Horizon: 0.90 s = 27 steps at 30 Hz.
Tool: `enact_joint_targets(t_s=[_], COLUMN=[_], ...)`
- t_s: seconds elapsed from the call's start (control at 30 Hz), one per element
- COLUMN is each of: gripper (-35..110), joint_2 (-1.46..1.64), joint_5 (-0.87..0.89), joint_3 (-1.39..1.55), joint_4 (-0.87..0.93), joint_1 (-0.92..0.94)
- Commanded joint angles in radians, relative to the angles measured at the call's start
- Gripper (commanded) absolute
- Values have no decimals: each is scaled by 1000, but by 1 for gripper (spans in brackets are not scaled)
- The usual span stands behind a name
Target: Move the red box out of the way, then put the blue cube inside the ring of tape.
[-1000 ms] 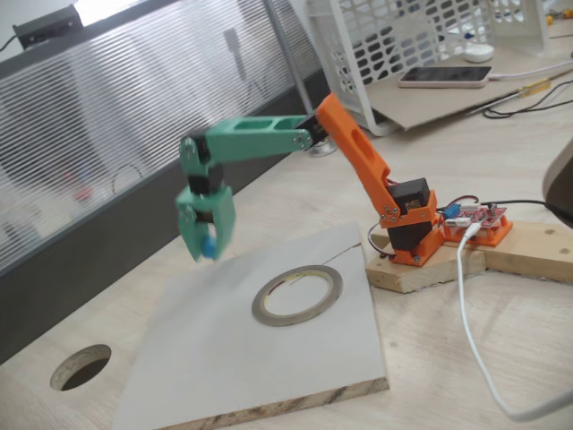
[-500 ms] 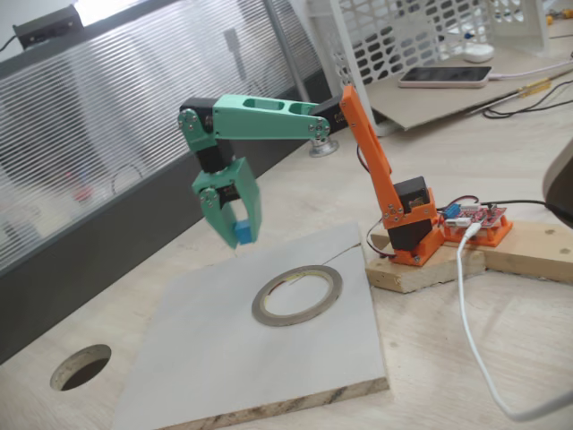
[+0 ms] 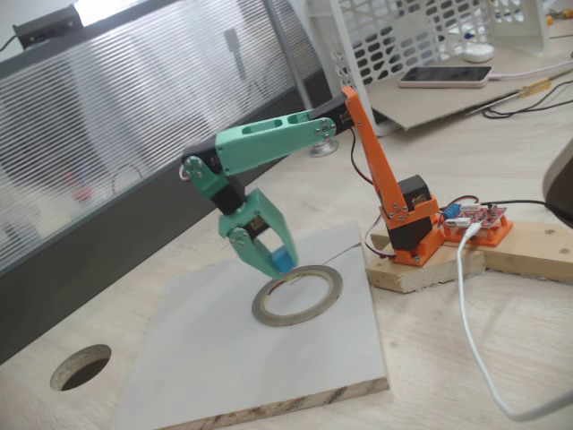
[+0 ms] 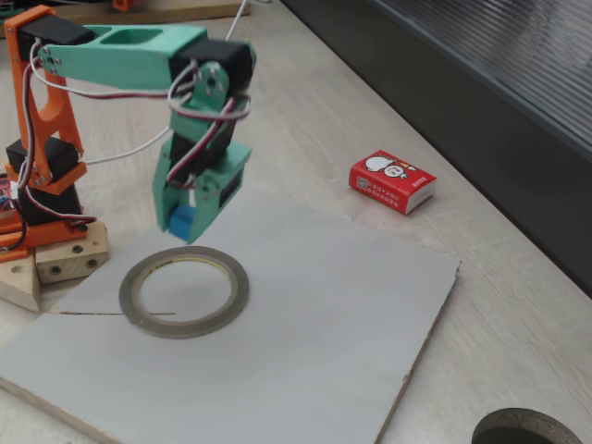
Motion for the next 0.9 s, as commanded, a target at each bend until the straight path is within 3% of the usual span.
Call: enact_joint_targets(t_s=[0.0, 0.53, 0.87], gripper=[16, 16, 16], joint_2=[74, 147, 149], joint_5=[20, 18, 9], joint_3=[97, 287, 282], joint_4=[-71, -345, -348], joint_1=[-15, -5, 216])
